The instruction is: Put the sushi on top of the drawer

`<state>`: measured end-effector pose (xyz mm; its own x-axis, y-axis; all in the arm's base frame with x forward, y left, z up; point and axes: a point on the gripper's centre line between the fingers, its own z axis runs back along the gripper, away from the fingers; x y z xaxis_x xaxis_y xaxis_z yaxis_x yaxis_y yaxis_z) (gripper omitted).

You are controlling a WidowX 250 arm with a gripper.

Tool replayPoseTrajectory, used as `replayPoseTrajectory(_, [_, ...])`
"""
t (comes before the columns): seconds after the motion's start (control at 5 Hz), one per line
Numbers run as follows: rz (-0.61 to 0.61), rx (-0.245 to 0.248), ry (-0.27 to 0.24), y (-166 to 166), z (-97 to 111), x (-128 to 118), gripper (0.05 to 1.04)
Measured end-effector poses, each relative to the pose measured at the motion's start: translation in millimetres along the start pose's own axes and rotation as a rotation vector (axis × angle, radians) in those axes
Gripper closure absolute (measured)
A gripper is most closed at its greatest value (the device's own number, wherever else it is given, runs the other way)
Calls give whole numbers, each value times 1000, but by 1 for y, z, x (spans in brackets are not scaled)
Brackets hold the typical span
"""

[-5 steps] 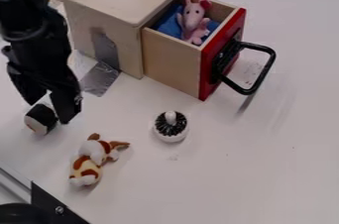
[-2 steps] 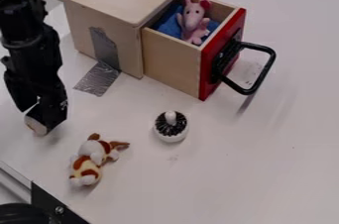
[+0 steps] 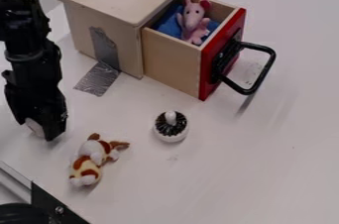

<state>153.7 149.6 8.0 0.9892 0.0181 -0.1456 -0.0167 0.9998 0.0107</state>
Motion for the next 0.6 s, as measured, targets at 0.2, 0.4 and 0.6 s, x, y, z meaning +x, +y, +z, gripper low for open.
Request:
replayPoseTrajectory(0.2, [22,5,17,-4,5,-1,414])
replayPoseTrajectory(0.4, [28,31,-6,-8,20,1,611])
replayPoseTrajectory(0.6, [46,38,-34,-17,52,9,668])
